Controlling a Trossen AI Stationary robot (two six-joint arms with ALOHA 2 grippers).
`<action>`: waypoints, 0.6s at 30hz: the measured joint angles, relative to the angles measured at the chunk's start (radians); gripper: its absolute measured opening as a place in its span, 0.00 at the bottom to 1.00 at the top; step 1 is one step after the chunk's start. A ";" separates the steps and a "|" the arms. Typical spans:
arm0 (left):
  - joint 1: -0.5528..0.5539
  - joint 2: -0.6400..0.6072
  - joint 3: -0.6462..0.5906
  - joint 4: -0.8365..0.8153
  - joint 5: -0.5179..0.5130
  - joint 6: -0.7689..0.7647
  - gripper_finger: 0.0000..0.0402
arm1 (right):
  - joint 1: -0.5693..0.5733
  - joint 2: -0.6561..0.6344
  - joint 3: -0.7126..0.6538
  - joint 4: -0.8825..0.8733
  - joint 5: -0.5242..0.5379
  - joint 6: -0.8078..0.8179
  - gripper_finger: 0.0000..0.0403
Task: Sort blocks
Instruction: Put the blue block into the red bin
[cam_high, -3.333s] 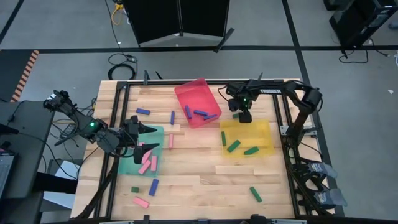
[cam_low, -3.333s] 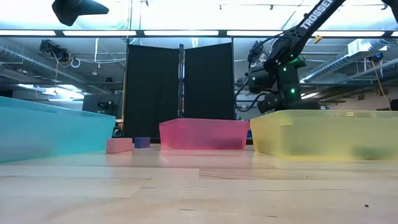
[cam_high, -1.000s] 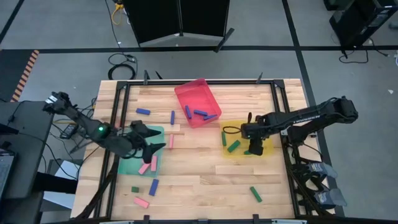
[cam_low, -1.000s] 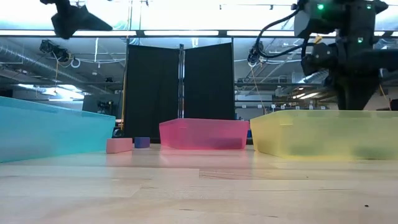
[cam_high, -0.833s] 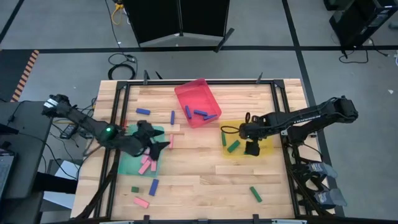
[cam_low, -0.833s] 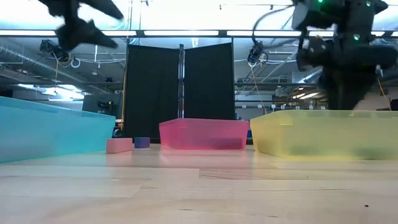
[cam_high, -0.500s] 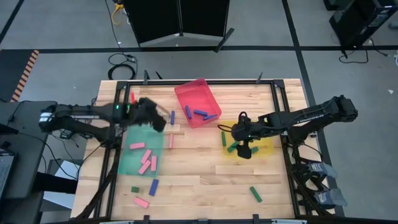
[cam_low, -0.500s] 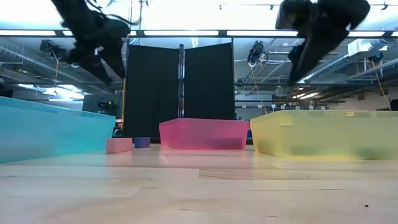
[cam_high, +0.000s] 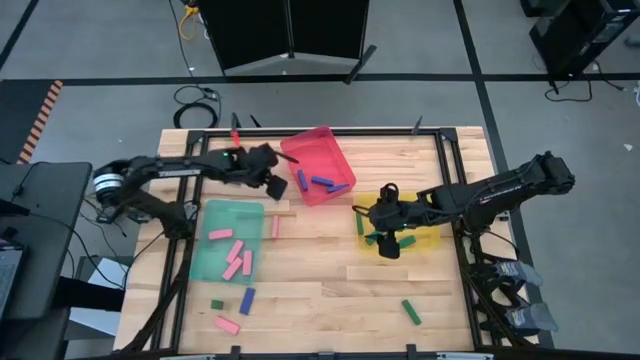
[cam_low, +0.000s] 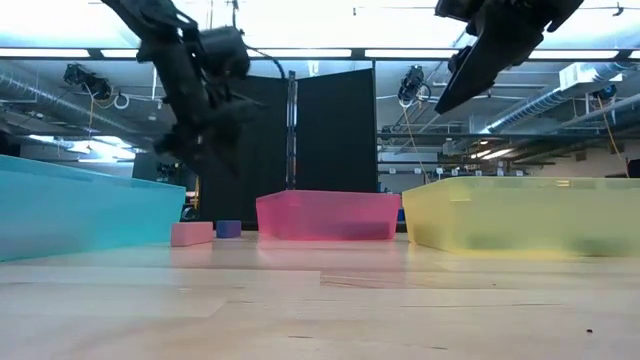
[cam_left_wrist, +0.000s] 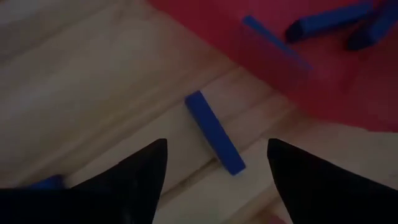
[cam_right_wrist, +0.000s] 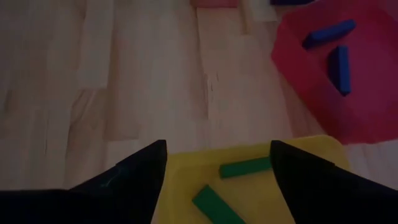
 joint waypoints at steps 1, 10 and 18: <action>0.000 0.024 0.000 0.007 0.002 0.001 0.72 | 0.003 0.000 0.000 0.001 0.000 0.000 0.73; 0.000 0.194 -0.001 0.092 0.012 -0.001 0.77 | 0.011 0.000 0.000 0.033 0.010 -0.007 0.72; 0.000 0.294 -0.001 0.123 0.014 0.007 0.77 | 0.010 0.000 0.000 0.054 0.016 -0.013 0.71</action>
